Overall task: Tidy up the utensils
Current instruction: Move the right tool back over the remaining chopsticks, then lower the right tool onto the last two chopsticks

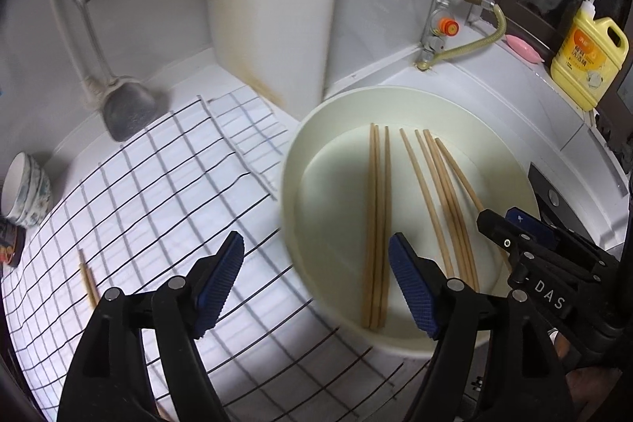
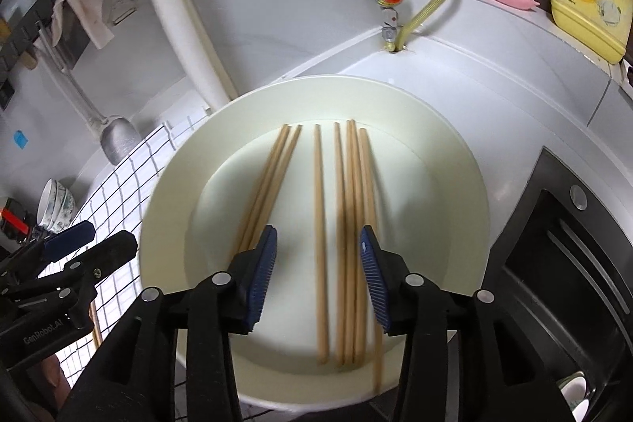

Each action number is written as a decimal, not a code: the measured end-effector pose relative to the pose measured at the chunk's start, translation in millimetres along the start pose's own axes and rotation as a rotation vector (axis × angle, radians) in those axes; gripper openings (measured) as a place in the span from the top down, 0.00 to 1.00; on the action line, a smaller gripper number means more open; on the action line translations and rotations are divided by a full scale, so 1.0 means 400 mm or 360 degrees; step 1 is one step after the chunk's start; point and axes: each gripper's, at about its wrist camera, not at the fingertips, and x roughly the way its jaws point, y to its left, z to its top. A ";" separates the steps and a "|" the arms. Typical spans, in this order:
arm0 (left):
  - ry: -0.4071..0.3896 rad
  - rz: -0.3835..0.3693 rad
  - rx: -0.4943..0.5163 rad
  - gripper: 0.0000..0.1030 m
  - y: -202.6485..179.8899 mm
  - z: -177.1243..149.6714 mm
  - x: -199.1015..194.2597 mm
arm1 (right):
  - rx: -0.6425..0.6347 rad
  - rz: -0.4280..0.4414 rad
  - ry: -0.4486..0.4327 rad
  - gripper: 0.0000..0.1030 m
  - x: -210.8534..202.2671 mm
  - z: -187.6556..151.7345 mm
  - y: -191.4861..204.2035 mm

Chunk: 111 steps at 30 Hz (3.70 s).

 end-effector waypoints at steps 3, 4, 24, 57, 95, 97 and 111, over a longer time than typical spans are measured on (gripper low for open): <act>-0.0022 0.0011 -0.0024 0.25 0.029 -0.015 -0.030 | -0.0027 0.0008 -0.0011 0.53 -0.015 -0.009 0.027; -0.0029 0.0016 -0.0036 0.24 0.041 -0.022 -0.041 | -0.0040 0.0013 -0.0015 0.53 -0.022 -0.013 0.040; -0.0100 0.0178 -0.0314 0.21 0.328 -0.165 -0.195 | -0.0344 0.0202 -0.0010 0.49 -0.066 -0.084 0.334; 0.0064 0.0375 -0.0630 0.21 0.683 -0.451 -0.119 | -0.0750 0.0382 0.0250 0.49 0.153 -0.357 0.715; 0.0139 0.0397 -0.0713 0.21 0.719 -0.482 -0.066 | -0.1059 0.0308 0.0211 0.49 0.215 -0.406 0.793; 0.0140 0.0397 -0.0712 0.21 0.718 -0.479 -0.064 | -0.1079 0.0311 0.0211 0.49 0.217 -0.406 0.796; 0.0132 0.0358 -0.0661 0.21 0.672 -0.455 -0.035 | -0.1089 0.0300 0.0201 0.49 0.220 -0.393 0.757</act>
